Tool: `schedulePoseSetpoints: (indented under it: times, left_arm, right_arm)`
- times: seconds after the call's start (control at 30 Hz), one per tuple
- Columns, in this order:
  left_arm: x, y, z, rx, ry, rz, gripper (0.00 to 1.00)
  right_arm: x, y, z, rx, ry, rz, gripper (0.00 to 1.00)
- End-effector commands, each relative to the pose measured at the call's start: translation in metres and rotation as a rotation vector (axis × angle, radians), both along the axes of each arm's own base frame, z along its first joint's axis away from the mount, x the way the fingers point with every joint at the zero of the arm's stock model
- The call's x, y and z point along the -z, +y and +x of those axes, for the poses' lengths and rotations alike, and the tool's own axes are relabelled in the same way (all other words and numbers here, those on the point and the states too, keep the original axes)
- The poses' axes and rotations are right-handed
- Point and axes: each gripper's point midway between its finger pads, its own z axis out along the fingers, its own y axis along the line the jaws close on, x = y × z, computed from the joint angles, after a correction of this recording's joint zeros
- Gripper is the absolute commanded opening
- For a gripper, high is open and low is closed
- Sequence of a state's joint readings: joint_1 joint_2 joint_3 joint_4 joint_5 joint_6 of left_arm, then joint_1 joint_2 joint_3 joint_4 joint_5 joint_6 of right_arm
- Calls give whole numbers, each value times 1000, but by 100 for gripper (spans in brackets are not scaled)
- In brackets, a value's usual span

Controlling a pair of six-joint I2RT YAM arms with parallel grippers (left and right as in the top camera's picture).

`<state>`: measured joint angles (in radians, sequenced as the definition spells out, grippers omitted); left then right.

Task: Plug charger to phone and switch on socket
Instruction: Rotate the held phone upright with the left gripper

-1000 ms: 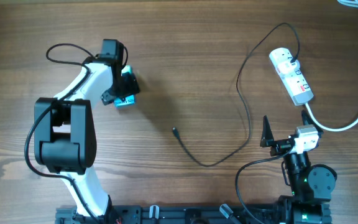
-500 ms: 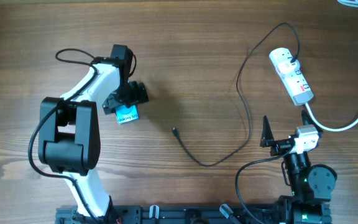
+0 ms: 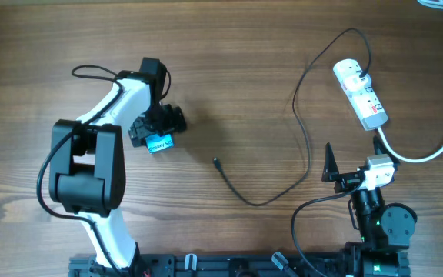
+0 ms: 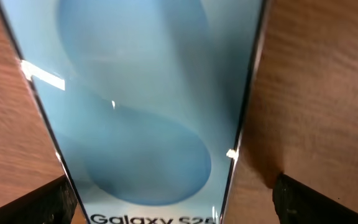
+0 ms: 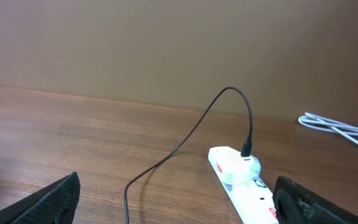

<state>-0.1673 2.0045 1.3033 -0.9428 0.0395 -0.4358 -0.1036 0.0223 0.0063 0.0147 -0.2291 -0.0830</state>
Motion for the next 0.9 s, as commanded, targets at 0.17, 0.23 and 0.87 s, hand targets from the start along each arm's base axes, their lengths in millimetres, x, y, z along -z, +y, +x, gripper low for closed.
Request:
schedulePoseSetpoints:
  times: [0.17,0.23,0.87]
  left_arm:
    - [16,-30,-26,-23,95,-22,100]
    - [16,-35,-29,-7,98,-20,100]
    - [19,-15,0,-110,-11,31,100]
  right_arm:
    - [-1,1,0,-10,-3,11,100]
    - [-1,2,0,-10,-2,10,100]
    - [-1,2,0,-10,-3,11,100]
